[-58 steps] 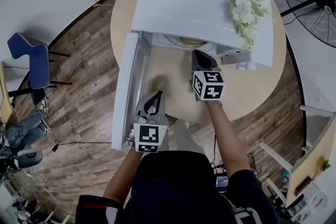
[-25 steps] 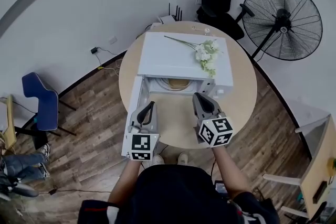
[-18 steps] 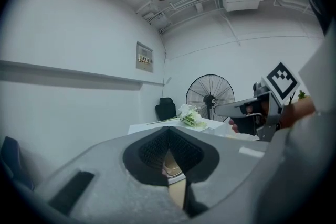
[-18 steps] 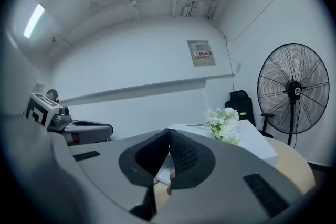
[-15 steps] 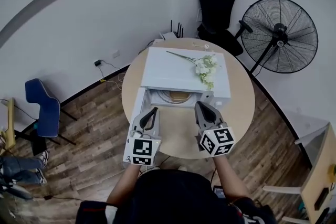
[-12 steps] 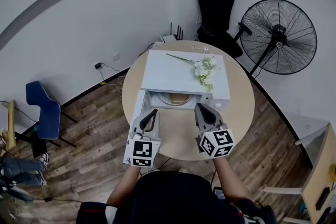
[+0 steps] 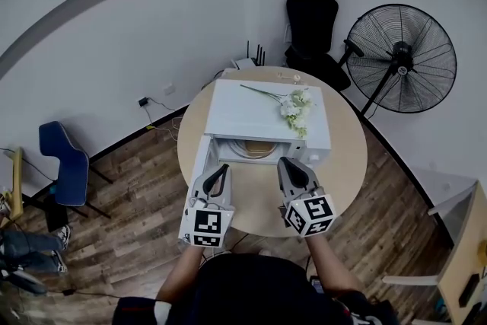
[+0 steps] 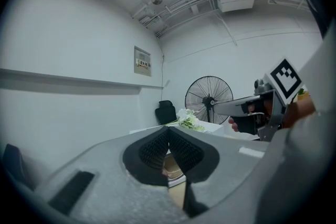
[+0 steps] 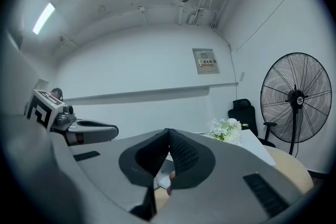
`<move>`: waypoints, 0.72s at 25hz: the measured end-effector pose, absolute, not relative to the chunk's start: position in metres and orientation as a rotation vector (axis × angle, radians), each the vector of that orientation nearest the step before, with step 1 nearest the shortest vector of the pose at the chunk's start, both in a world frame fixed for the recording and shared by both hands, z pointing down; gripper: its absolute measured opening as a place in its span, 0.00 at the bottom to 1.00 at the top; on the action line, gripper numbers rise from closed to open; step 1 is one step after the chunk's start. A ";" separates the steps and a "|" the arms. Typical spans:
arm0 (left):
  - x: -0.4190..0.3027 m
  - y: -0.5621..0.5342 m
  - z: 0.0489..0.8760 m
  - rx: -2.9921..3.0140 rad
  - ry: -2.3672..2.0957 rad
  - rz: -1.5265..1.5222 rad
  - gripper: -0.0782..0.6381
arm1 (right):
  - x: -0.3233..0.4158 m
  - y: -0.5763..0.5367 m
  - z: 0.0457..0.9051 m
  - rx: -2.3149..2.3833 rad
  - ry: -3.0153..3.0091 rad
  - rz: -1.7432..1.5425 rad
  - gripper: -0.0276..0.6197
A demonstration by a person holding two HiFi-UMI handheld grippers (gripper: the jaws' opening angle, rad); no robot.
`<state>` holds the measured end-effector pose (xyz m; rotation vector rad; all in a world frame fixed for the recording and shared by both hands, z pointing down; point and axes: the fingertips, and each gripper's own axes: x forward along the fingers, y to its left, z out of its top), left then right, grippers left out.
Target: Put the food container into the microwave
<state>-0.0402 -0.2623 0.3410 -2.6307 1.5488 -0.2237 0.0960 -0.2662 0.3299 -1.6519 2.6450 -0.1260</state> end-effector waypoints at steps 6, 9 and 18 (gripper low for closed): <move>-0.038 -0.254 0.339 -2.625 1.554 -0.213 0.13 | 0.097 -0.260 0.329 -1.650 2.641 -0.130 0.06; -0.035 -0.250 0.338 -2.621 1.545 -0.214 0.13 | 0.096 -0.257 0.330 -1.654 2.653 -0.113 0.06; -0.034 -0.246 0.337 -2.620 1.558 -0.194 0.13 | 0.092 -0.251 0.331 -1.657 2.670 -0.089 0.06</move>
